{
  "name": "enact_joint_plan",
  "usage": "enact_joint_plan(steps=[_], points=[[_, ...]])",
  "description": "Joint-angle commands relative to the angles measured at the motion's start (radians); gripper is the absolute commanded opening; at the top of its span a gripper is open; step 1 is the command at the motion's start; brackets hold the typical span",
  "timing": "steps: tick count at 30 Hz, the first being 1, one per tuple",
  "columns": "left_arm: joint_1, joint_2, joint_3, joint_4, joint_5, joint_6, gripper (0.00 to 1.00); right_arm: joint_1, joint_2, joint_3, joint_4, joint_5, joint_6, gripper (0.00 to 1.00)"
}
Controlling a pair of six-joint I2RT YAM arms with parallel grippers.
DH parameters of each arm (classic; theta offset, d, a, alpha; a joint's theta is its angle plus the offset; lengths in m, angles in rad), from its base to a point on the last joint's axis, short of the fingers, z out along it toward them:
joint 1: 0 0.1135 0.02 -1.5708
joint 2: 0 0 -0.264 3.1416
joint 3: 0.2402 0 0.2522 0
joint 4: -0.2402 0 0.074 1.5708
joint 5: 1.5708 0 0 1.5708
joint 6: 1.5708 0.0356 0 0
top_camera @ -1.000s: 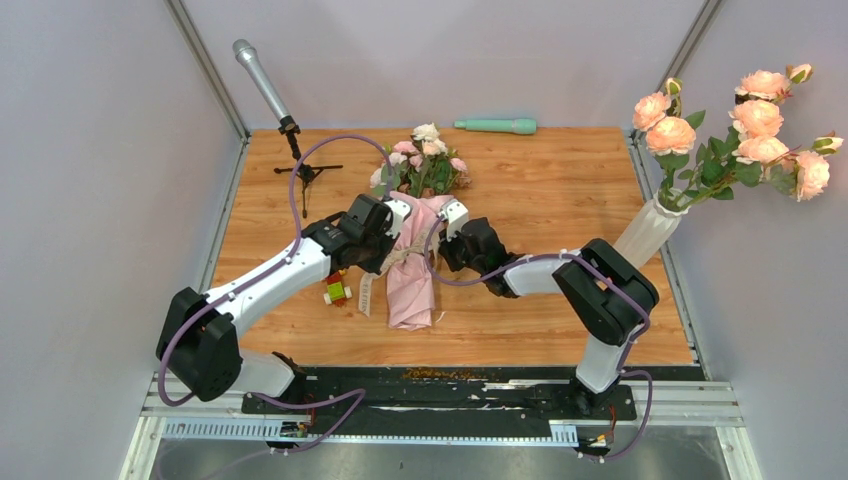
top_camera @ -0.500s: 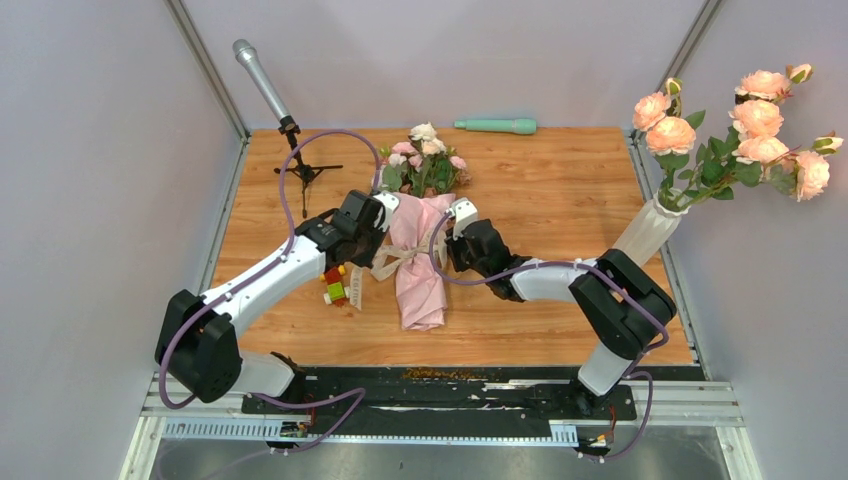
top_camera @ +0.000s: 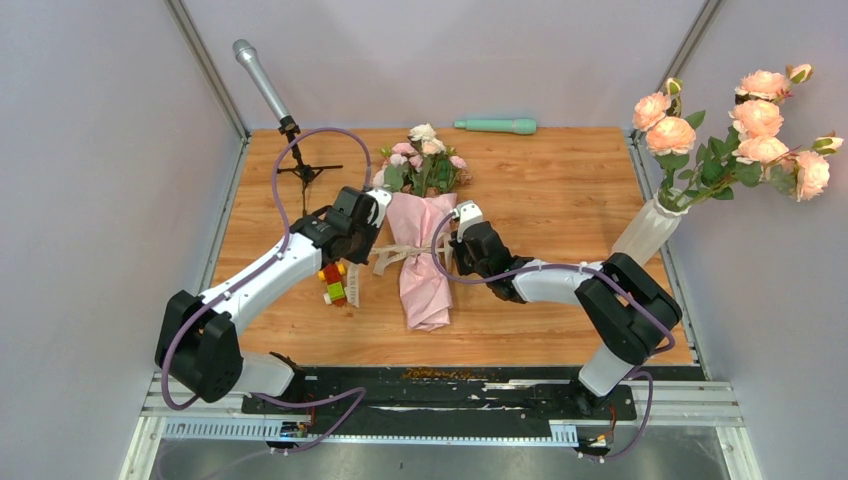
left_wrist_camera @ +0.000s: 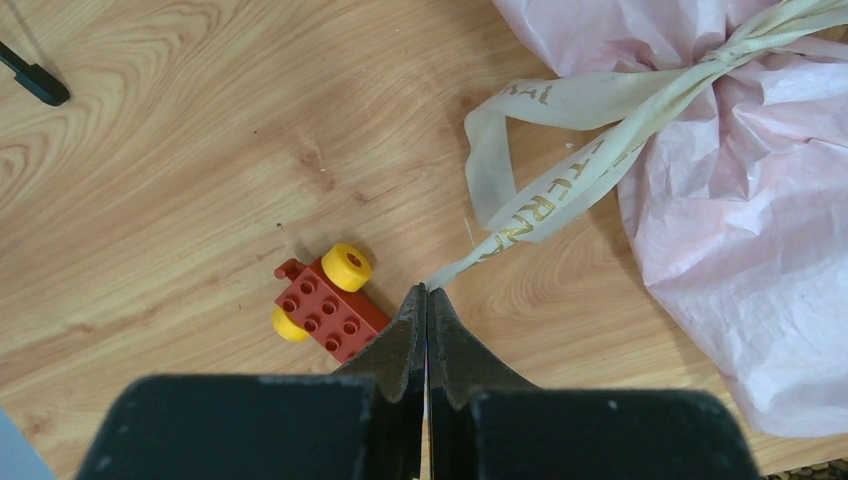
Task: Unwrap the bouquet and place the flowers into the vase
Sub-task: Untie the ribbon from the wrapping paper.
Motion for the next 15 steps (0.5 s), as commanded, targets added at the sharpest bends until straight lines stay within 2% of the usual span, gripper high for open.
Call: enact_joint_plan(steps=[1,15], points=[[0.019,-0.033,0.001,0.000,-0.009,-0.006,0.00,0.000,-0.056,-0.012,-0.035,0.086,0.033,0.00],[0.054,-0.042,-0.002,-0.001,0.009,-0.008,0.00,-0.002,-0.076,-0.018,-0.078,0.112,0.054,0.00]])
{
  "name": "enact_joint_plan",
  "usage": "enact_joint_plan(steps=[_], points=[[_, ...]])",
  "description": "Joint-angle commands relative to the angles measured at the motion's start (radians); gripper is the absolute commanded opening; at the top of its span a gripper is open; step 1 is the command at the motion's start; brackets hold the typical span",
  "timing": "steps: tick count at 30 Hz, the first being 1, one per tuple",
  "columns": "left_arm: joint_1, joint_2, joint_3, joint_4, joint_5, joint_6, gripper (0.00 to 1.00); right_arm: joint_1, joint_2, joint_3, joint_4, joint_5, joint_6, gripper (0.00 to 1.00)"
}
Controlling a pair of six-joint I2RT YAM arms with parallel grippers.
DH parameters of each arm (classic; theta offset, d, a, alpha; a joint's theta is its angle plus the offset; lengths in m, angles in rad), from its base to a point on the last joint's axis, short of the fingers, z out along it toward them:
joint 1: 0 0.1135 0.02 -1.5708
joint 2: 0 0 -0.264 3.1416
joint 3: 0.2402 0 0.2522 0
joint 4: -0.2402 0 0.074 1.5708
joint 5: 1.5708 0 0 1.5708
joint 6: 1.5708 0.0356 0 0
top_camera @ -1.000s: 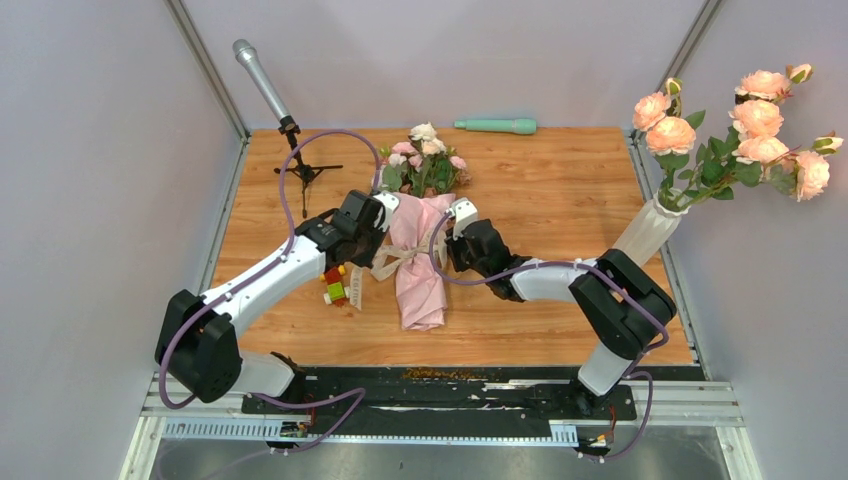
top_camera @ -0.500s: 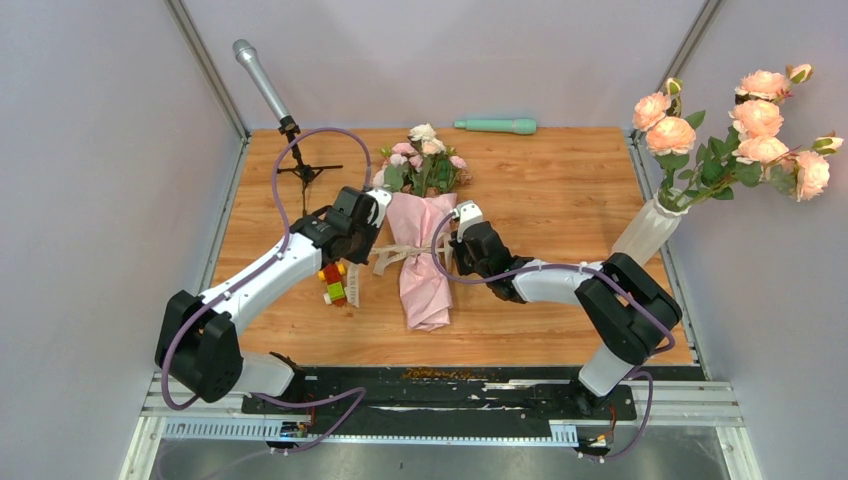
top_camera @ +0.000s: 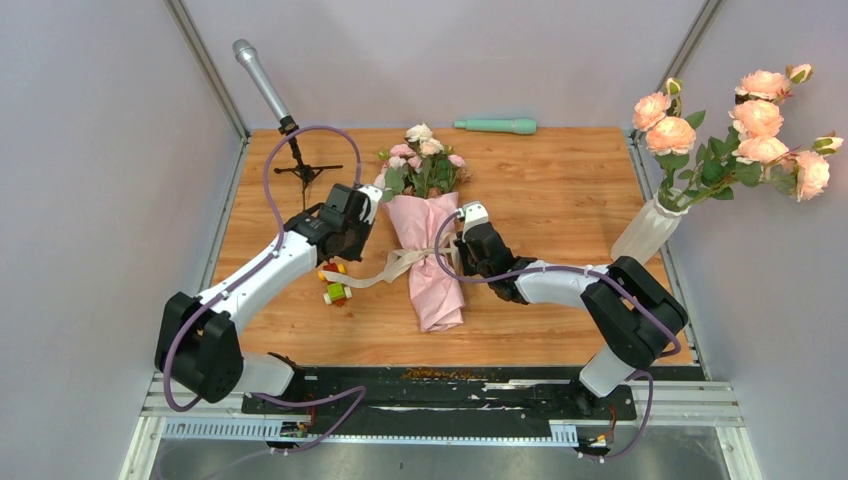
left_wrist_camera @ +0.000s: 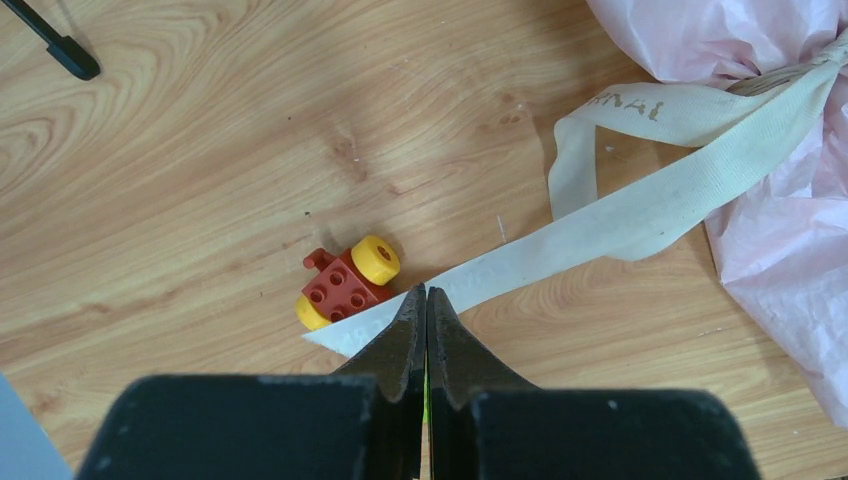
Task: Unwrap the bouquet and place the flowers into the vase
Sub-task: Untie the ribbon from the wrapping paper.
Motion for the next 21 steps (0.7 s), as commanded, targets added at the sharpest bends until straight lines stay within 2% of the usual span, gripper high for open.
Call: enact_joint_plan(steps=[1,5,6,7,9,11,14,18,21], points=[[0.005,-0.039,-0.002,0.005,0.012,-0.008,0.00,-0.003,-0.044,-0.010,-0.019,0.051,0.025,0.00],[0.005,-0.045,-0.008,0.029,0.113,0.009,0.00,-0.003,-0.061,-0.010,-0.022,0.022,0.019,0.00],[0.005,-0.046,-0.011,0.035,0.184,0.020,0.08,-0.003,-0.064,-0.010,-0.019,0.006,0.017,0.00],[0.005,-0.045,-0.019,0.050,0.211,0.023,0.20,-0.003,-0.068,-0.010,-0.016,-0.012,0.018,0.00],[0.006,-0.026,-0.029,0.069,0.281,0.031,0.36,-0.004,-0.078,-0.011,-0.010,-0.035,0.016,0.00],[0.005,0.016,-0.023,0.066,0.351,0.040,0.45,-0.003,-0.080,-0.010,-0.007,-0.048,0.015,0.00],[0.005,0.077,-0.007,0.063,0.437,0.052,0.51,-0.003,-0.073,-0.011,0.002,-0.065,0.017,0.00],[0.005,0.115,-0.013,0.097,0.497,0.063,0.67,-0.003,-0.065,-0.020,0.031,-0.107,0.022,0.00],[0.005,0.150,-0.016,0.117,0.540,0.057,0.72,-0.005,-0.061,-0.027,0.048,-0.122,0.021,0.00]])
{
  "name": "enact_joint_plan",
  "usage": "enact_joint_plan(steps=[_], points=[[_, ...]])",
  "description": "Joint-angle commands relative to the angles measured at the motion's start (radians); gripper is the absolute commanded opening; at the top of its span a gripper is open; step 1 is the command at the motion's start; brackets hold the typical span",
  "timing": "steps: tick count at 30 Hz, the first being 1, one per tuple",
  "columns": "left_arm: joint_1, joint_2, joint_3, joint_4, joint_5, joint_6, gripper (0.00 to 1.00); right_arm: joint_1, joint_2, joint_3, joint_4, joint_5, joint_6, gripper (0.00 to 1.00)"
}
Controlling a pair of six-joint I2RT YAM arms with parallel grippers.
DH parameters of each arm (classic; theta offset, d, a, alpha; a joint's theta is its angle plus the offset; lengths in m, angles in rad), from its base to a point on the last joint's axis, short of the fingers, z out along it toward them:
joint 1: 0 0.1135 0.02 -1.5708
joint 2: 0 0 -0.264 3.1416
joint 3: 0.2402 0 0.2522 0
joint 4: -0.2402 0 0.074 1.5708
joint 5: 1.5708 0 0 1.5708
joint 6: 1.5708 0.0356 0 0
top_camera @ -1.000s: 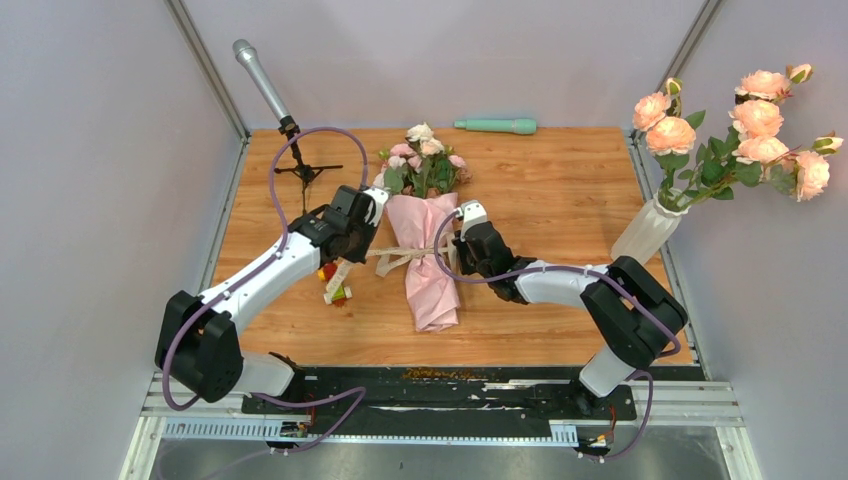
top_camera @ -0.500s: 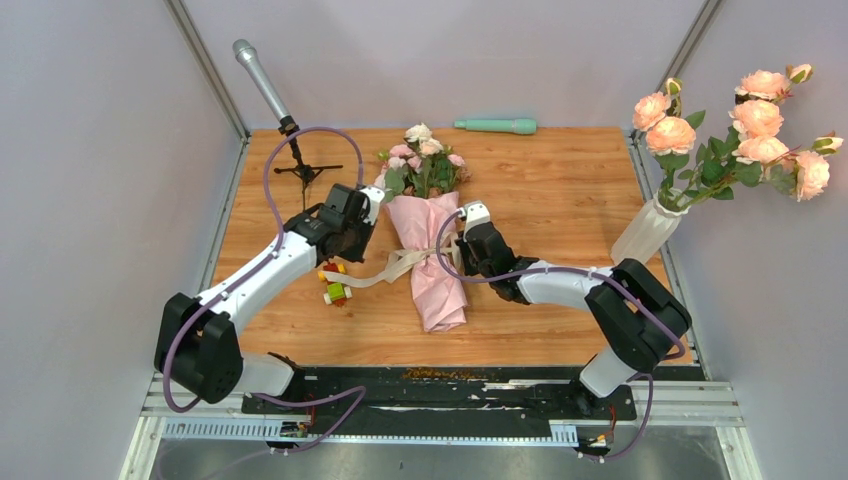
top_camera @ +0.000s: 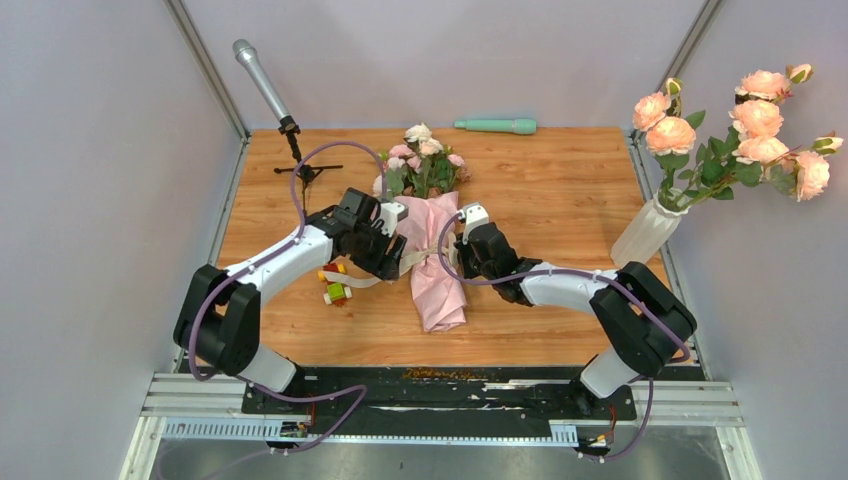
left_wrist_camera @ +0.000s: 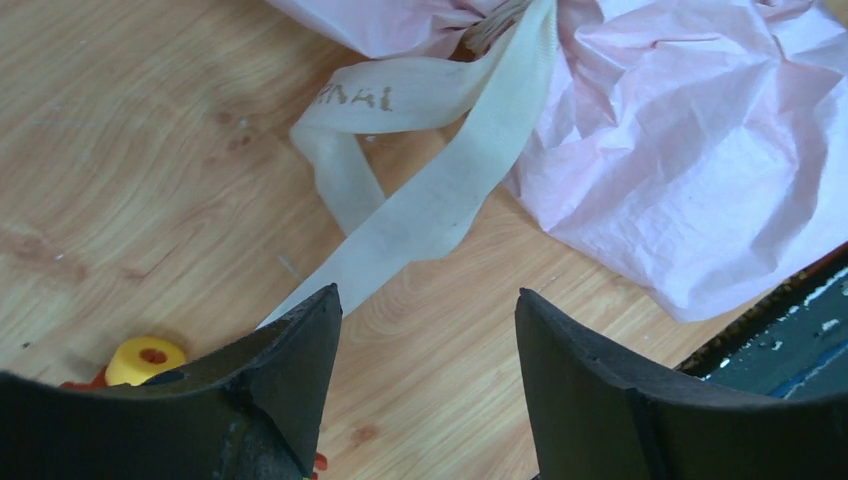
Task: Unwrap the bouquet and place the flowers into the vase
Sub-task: Untie the ribbon from the wrapping paper.
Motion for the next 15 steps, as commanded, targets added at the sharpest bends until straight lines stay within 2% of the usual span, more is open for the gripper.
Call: enact_joint_plan(steps=[1,7,15], points=[[0.004,0.044,0.018,0.055,0.103,0.010,0.74,-0.005,-0.010,-0.013,0.071,-0.049,0.012,0.00],[0.004,0.105,0.041,0.078,0.104,-0.010,0.79,-0.005,0.000,-0.019,0.102,-0.088,0.016,0.00],[0.004,0.182,0.113,0.122,0.108,-0.010,0.80,-0.009,0.004,-0.018,0.102,-0.122,0.013,0.00]])
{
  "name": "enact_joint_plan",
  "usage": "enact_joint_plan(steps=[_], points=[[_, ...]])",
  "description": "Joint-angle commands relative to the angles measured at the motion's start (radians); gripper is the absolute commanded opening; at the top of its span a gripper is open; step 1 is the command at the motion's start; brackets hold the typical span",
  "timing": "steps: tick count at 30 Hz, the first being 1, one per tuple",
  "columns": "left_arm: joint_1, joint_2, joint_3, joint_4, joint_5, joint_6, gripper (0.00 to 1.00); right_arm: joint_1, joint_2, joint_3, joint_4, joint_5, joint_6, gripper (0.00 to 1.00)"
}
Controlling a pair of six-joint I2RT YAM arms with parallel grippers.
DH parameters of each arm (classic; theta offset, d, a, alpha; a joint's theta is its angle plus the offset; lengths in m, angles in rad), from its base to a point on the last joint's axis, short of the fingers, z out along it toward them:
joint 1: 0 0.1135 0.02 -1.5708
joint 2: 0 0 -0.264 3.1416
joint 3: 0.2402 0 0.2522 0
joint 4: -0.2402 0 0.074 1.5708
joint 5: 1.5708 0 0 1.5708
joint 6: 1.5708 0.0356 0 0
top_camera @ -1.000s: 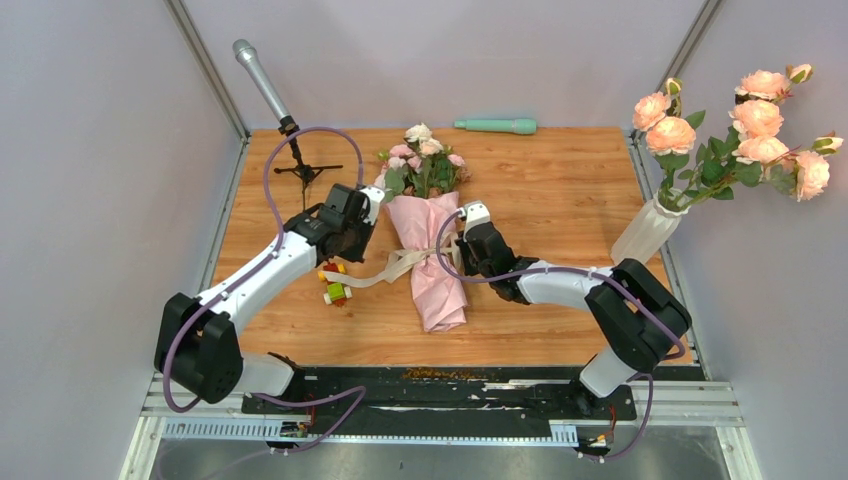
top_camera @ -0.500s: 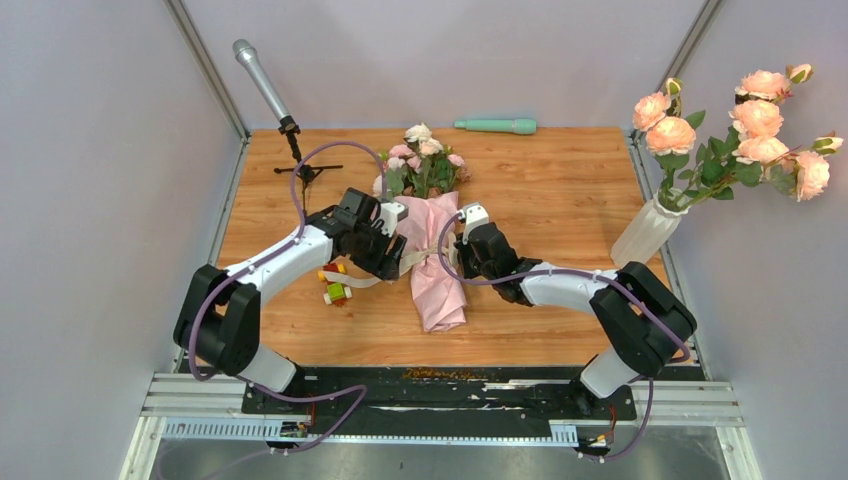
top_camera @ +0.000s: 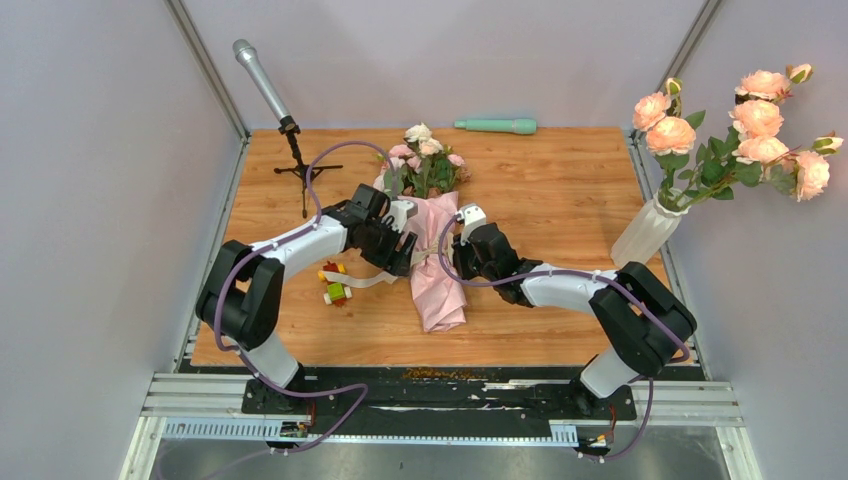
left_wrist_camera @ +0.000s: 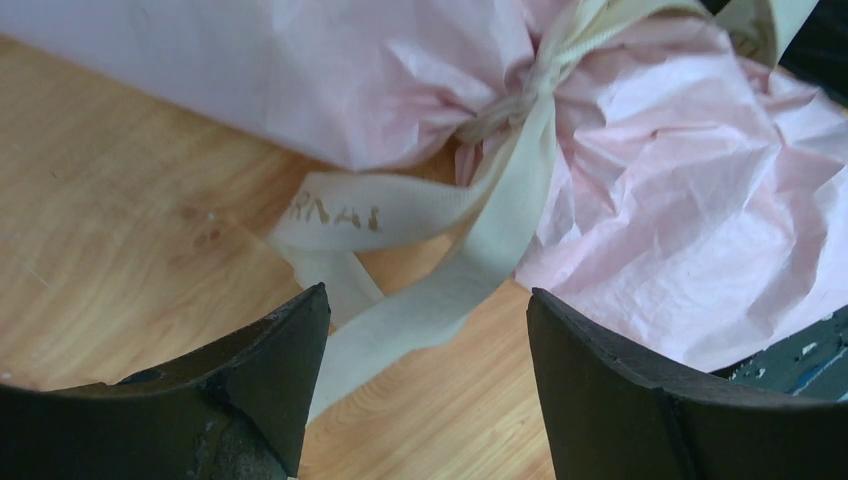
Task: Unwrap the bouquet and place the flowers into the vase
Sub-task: Untie the ribbon from the wrapping paper.
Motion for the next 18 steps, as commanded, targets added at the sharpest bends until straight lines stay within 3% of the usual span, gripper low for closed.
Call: enact_joint_plan(steps=[1,5,10,18], points=[[0.004,0.024,0.064,0.054,-0.001,0.000,0.80,-0.006,0.000,-0.002,0.053,-0.032,0.005,0.00],[0.004,0.017,0.062,0.061,-0.006,0.007,0.79,-0.008,0.010,0.002,0.053,-0.044,0.005,0.00],[0.004,0.010,0.062,0.072,0.034,0.003,0.62,-0.008,0.018,0.002,0.054,-0.048,0.005,0.00],[0.004,0.011,0.073,0.061,0.058,0.001,0.44,-0.009,0.017,0.001,0.047,-0.046,0.002,0.00]])
